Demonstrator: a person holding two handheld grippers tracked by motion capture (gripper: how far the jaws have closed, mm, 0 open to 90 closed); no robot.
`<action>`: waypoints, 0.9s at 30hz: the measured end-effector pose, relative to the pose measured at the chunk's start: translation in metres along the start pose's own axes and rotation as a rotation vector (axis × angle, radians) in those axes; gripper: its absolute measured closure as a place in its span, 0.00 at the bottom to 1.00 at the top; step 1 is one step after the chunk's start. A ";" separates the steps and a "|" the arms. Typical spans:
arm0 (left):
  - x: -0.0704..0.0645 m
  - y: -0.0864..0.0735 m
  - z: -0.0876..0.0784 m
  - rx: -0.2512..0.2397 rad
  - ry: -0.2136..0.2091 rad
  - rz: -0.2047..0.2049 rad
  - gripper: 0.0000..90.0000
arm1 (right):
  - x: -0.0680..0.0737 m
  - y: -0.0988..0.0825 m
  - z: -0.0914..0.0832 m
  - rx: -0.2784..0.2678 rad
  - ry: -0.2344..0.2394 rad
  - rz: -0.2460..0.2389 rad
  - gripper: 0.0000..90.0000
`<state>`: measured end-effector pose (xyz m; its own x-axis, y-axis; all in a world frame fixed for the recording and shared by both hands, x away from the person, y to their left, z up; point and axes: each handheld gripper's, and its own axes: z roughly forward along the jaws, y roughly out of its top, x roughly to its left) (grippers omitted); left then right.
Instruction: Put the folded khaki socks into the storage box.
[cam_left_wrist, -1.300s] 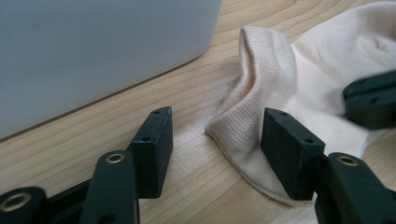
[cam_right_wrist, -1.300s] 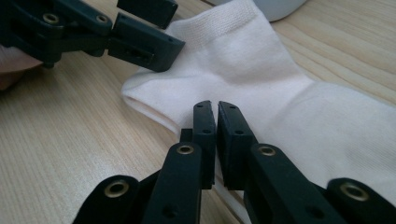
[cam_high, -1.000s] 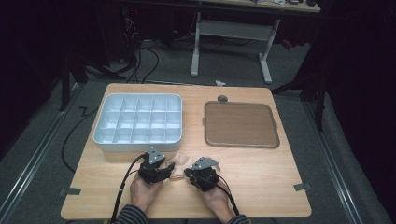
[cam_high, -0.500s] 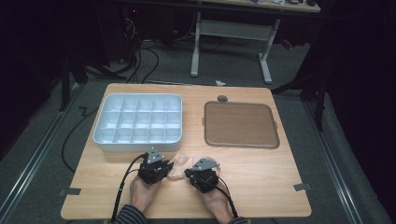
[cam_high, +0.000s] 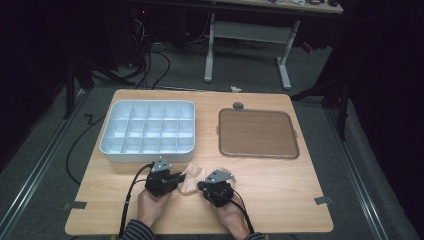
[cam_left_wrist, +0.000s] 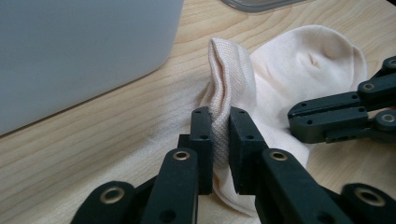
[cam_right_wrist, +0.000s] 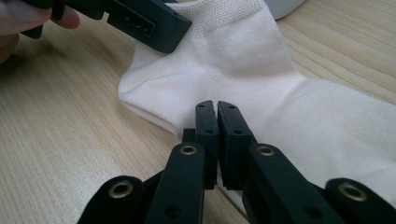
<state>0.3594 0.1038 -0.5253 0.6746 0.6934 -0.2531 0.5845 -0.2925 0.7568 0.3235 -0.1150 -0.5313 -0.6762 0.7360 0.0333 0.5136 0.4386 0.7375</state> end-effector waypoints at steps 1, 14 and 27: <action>0.000 0.001 -0.001 -0.002 -0.012 0.002 0.91 | 0.000 0.000 0.000 0.003 -0.003 -0.006 0.98; -0.007 0.015 -0.014 -0.034 -0.077 -0.004 0.91 | 0.005 0.002 0.001 0.014 0.014 -0.026 0.99; -0.010 0.021 -0.021 -0.068 -0.125 -0.011 0.92 | 0.009 0.011 0.010 0.027 0.071 -0.052 1.00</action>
<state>0.3551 0.1044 -0.4945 0.7217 0.6074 -0.3320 0.5636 -0.2372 0.7913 0.3279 -0.0985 -0.5298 -0.7379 0.6735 0.0436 0.4898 0.4900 0.7211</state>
